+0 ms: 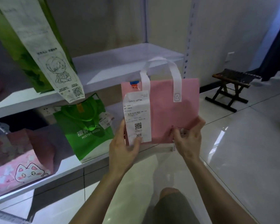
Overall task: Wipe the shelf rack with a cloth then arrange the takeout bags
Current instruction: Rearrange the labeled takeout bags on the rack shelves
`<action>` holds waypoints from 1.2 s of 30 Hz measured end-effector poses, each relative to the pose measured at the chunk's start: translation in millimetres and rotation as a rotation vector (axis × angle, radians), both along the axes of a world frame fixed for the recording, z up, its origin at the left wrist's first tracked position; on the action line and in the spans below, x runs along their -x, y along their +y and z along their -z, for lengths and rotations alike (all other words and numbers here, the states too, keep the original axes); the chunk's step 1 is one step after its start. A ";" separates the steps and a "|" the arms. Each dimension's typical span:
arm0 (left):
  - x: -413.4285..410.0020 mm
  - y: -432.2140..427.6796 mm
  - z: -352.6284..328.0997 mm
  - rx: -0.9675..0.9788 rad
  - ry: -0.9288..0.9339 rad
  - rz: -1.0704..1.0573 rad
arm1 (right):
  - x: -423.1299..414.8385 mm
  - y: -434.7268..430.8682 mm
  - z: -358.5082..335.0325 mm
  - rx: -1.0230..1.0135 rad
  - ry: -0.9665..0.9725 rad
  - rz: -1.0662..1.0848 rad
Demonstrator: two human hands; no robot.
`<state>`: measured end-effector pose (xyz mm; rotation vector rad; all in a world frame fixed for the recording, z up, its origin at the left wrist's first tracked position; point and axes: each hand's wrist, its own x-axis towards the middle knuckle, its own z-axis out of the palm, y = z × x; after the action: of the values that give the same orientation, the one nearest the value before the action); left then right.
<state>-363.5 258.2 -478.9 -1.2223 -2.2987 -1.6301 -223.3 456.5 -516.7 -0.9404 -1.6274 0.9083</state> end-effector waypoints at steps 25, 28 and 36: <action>164.6 76.3 -168.2 0.192 0.125 -0.240 | 168.7 125.6 -216.6 -0.116 -0.103 -0.498; 163.0 76.9 -166.5 0.174 0.137 -0.256 | 167.5 125.1 -209.6 -0.116 -0.095 -0.497; 153.1 64.4 -170.1 0.165 0.105 -0.222 | 161.1 125.7 -214.3 -0.042 -0.086 -0.552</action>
<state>-516.7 322.6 -308.8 -1.0089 -2.4408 -1.2969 -384.4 582.2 -302.4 -0.5061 -2.0174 1.2062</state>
